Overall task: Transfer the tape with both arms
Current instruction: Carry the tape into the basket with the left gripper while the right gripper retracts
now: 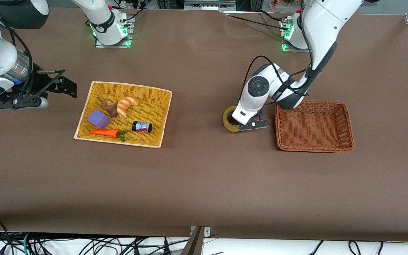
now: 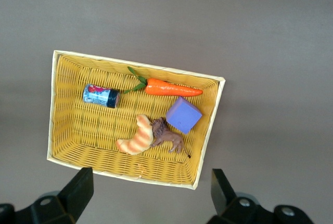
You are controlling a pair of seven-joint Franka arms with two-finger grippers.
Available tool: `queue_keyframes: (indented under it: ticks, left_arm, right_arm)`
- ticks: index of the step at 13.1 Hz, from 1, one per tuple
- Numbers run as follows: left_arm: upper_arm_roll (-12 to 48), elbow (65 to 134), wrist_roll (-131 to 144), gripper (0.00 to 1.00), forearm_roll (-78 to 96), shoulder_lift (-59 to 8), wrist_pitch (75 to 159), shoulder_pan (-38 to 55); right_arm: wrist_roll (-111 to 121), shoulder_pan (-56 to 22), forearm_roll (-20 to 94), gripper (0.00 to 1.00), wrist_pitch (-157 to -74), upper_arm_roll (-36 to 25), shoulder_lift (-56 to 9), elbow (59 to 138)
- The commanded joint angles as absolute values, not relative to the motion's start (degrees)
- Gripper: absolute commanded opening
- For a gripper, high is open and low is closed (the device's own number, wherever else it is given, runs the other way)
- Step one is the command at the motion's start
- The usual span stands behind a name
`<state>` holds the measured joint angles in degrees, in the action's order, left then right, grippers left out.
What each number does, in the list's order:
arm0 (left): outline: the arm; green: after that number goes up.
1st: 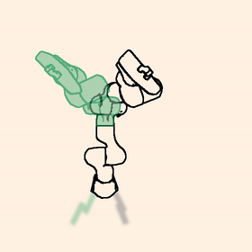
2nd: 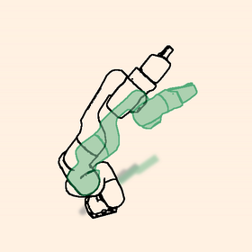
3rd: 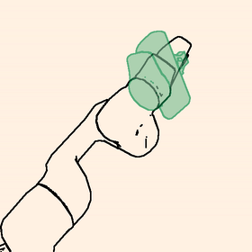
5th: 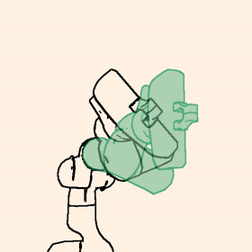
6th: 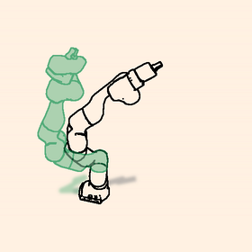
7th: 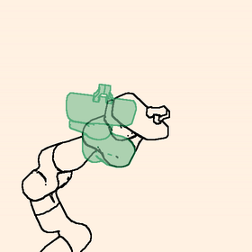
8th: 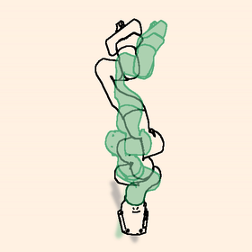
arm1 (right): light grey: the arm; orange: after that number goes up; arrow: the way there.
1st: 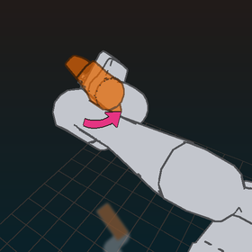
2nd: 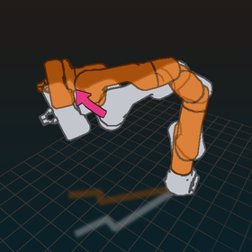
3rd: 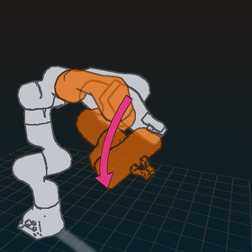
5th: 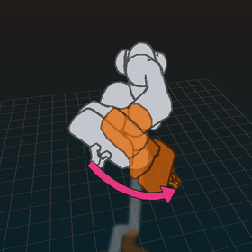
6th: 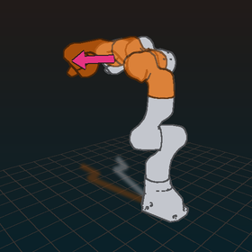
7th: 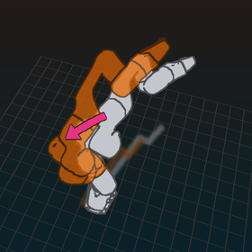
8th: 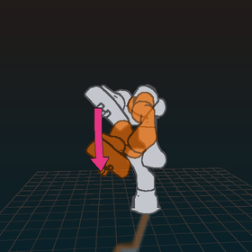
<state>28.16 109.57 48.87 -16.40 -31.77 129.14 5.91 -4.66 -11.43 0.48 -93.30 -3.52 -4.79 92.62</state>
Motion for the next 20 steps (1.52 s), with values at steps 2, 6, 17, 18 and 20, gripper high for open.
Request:
queue_keyframes:
  ticks: [2, 6, 17, 18, 20]
  left_arm:
    - [19.2, 104.5, 17.9, 0.00, -6.6, -22.0, 112.5, 3.7]
    - [2.7, 104.9, -12.9, 0.00, -2.4, -19.5, 110.1, 3.7]
    - [-3.7, 119.2, -23.6, 0.00, -2.5, -22.9, 137.2, 3.4]
    - [-3.6, 120.0, -23.5, 0.00, -2.5, -23.5, 139.0, 3.4]
    - [-3.6, 121.5, -22.9, 0.00, -2.5, -24.7, 142.8, 3.5]
  right_arm:
    - [-4.2, -11.2, 1.8, 1.00, -92.5, -3.7, -4.9, 92.5]
    - [-4.4, -11.4, 1.8, 1.00, -92.5, -3.5, -4.9, 92.7]
    - [-3.5, -11.8, 0.8, 1.00, -93.0, -3.3, -5.6, 92.8]
    - [-3.0, -11.8, 0.6, 1.00, -93.0, -3.3, -5.6, 92.7]
    - [-3.1, -12.0, -0.1, 1.00, -92.9, -3.3, -5.6, 92.6]
